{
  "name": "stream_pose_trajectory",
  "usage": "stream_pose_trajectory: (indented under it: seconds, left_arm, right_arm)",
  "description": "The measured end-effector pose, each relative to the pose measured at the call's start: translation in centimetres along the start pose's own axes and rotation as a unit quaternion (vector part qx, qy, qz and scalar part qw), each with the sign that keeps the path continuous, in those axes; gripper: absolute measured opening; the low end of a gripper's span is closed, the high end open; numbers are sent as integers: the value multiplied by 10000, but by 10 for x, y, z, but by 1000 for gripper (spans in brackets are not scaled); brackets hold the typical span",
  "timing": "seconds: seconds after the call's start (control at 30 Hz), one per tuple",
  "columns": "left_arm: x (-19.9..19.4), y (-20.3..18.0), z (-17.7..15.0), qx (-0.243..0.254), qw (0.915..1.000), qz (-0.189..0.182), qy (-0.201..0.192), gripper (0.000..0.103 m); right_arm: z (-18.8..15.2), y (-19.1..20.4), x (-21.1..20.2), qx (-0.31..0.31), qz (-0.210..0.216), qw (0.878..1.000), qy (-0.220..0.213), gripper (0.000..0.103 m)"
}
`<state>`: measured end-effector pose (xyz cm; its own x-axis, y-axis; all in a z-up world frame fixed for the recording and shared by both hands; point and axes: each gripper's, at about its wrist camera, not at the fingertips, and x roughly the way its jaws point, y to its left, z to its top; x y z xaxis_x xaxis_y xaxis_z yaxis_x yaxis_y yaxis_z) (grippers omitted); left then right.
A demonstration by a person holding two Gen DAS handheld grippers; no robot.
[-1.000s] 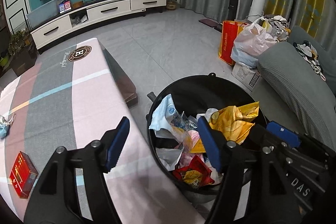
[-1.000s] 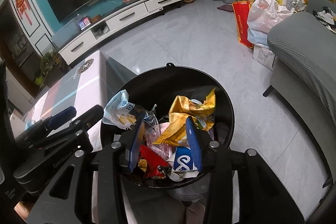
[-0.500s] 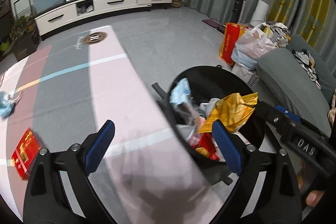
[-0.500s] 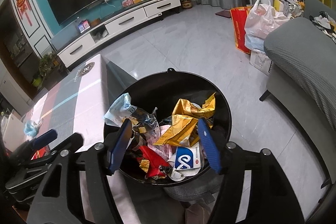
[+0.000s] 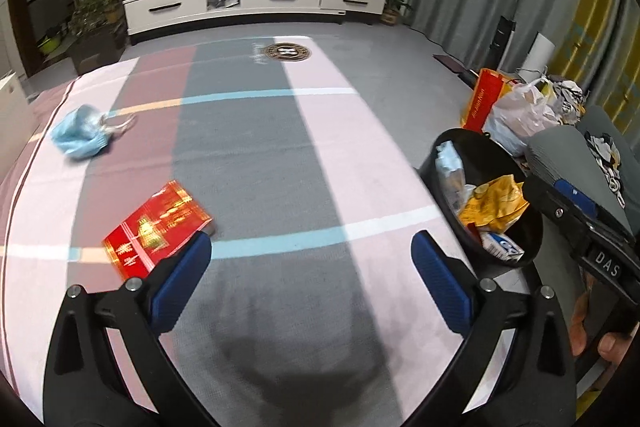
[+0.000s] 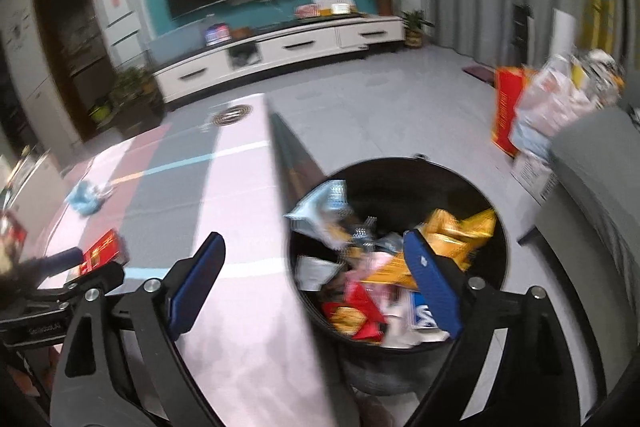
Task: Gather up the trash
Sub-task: 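Move the right tool to the red cigarette box and close on it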
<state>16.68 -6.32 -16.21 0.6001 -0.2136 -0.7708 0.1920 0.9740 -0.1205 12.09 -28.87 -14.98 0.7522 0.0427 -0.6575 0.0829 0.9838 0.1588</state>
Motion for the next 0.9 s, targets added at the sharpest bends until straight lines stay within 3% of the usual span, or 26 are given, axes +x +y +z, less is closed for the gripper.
stream_pose_trajectory:
  seconds: [0.27,0.47,0.57,0.73,0.9]
  left_arm:
    - [-17,42,-14,-186,9998,-40,-41,100]
    - [-38,89,-26,-301,9989,217,-298,100]
    - [-41,118,-30,-611,9964,451,-383,100]
    - [-47,167,-32,-1472,9876,427,-333,100]
    - [-48,192,-36,-1825,9813,546,-290,100]
  right_arm:
    - [-2,45,5,-396,352,9986,2,89]
    - [-10,74,12,-566,675,9960,168,90]
    - [-15,93,18,-777,787,9935,258,90]
    - [-24,132,31,-1147,1153,9853,520,91]
    - [-32,175,43,-1589,1433,9744,692,97]
